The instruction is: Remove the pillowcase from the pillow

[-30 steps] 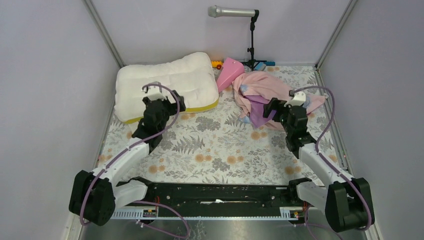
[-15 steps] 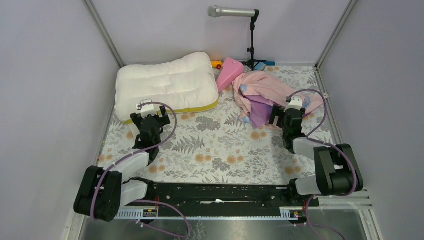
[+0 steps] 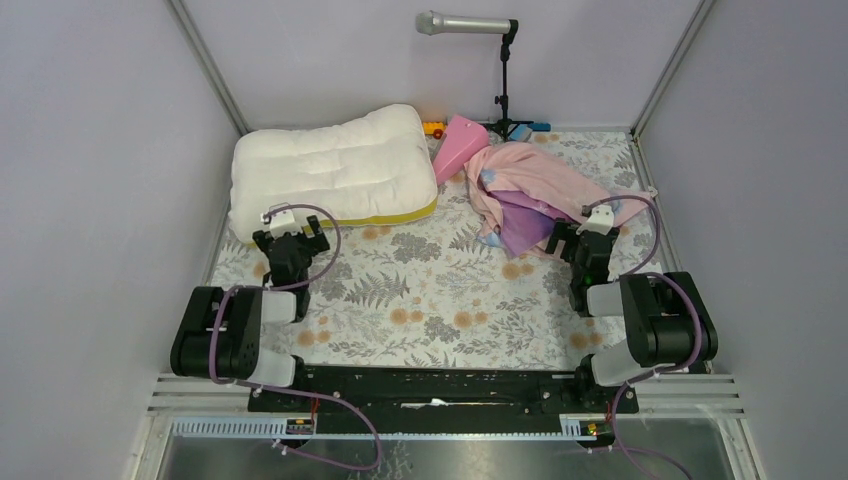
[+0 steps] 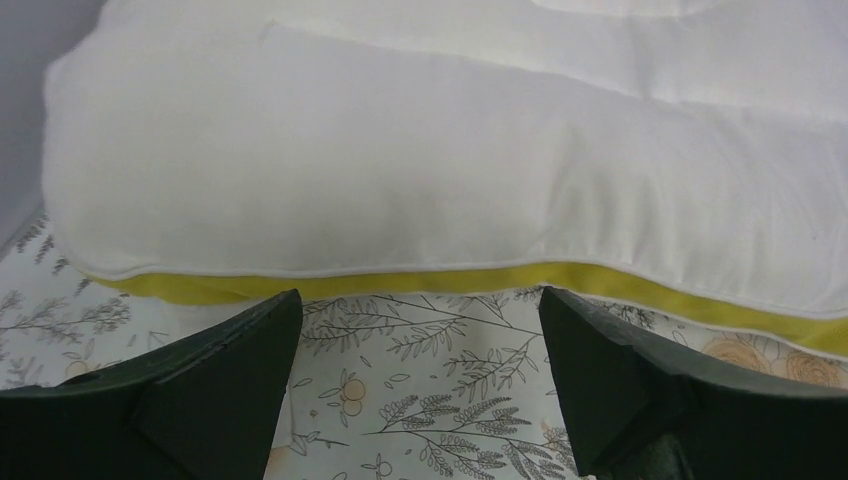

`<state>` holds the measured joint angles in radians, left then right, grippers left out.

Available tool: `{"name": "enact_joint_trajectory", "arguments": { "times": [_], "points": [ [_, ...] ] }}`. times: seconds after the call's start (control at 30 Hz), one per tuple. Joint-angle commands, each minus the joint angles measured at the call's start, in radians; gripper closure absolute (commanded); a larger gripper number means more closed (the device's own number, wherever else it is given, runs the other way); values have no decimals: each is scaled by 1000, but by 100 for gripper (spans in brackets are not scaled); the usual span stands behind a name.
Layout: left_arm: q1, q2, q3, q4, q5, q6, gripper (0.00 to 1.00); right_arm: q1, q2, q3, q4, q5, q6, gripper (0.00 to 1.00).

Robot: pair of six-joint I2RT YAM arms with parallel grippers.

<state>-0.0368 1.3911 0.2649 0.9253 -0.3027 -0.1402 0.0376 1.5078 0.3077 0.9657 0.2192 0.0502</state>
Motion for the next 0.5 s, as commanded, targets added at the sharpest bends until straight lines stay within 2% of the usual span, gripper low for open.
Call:
{"name": "enact_joint_trajectory", "arguments": {
  "times": [0.0,0.1,0.2,0.37,0.47],
  "points": [
    [11,69,40,109,171,27,5,-11,18,-38,182,0,2,0],
    [9,100,54,111,257,74,7,-10,45,-72,284,6,-6,0],
    [9,103,42,131,260,69,1,-11,41,-72,274,4,-9,1],
    [9,124,2,231,295,84,1,-11,42,-68,266,12,-4,0],
    [9,125,-2,232,298,83,1,-10,42,-67,267,12,-6,0]
  ]
}}
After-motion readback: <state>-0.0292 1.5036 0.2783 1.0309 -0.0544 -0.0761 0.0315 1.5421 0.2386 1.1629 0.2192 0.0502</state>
